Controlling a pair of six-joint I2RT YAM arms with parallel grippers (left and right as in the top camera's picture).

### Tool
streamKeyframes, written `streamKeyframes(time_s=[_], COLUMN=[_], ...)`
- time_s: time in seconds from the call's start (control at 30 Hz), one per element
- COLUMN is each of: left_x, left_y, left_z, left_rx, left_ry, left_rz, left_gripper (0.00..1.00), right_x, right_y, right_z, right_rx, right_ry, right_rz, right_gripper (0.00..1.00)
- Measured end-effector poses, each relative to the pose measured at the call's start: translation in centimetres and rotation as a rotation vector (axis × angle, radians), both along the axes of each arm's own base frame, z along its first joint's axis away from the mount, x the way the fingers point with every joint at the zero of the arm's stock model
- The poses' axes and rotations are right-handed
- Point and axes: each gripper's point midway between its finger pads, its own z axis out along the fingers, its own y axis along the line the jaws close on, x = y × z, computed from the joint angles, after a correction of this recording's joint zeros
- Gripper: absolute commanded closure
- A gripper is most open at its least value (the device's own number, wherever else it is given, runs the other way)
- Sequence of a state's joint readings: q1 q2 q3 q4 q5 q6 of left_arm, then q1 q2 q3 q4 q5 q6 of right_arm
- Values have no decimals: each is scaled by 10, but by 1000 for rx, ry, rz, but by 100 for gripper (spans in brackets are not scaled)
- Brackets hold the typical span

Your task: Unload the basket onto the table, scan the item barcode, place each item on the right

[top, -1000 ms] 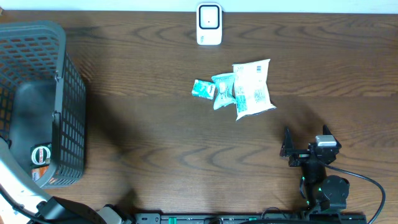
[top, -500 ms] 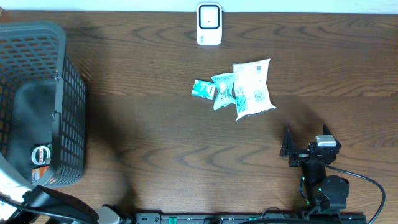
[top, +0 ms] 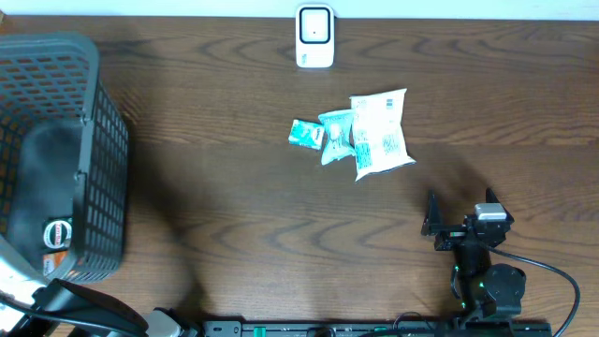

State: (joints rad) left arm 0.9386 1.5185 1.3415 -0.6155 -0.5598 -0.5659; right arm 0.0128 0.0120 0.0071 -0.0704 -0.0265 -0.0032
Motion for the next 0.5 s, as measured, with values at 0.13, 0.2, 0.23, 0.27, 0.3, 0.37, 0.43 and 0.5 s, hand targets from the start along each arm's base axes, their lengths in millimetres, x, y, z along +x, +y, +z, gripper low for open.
streamKeyframes(time_s=[0.13, 0.2, 0.23, 0.27, 0.3, 0.37, 0.43, 0.5], left_x=[4, 4, 4, 4, 4, 6, 9, 12], left_y=[5, 5, 5, 5, 4, 4, 3, 1], left_z=[6, 6, 5, 5, 4, 3, 2, 3], left_rx=[26, 25, 22, 20, 17, 10, 1, -7], left_ry=[8, 15, 18, 20, 22, 20, 9, -9], left_rz=[-24, -30, -32, -34, -39, -50, -68, -87], left_gripper=[93, 93, 93, 93, 93, 92, 93, 93], right_x=[0, 0, 0, 0, 0, 0, 0, 0], right_y=[0, 0, 0, 0, 0, 0, 0, 0], right_z=[0, 0, 0, 0, 0, 0, 0, 0], right_rx=[0, 0, 0, 0, 0, 0, 0, 0], right_ry=[0, 0, 0, 0, 0, 0, 0, 0], right_rz=[0, 0, 0, 0, 0, 0, 0, 0], right_gripper=[1, 1, 1, 1, 1, 1, 1, 1])
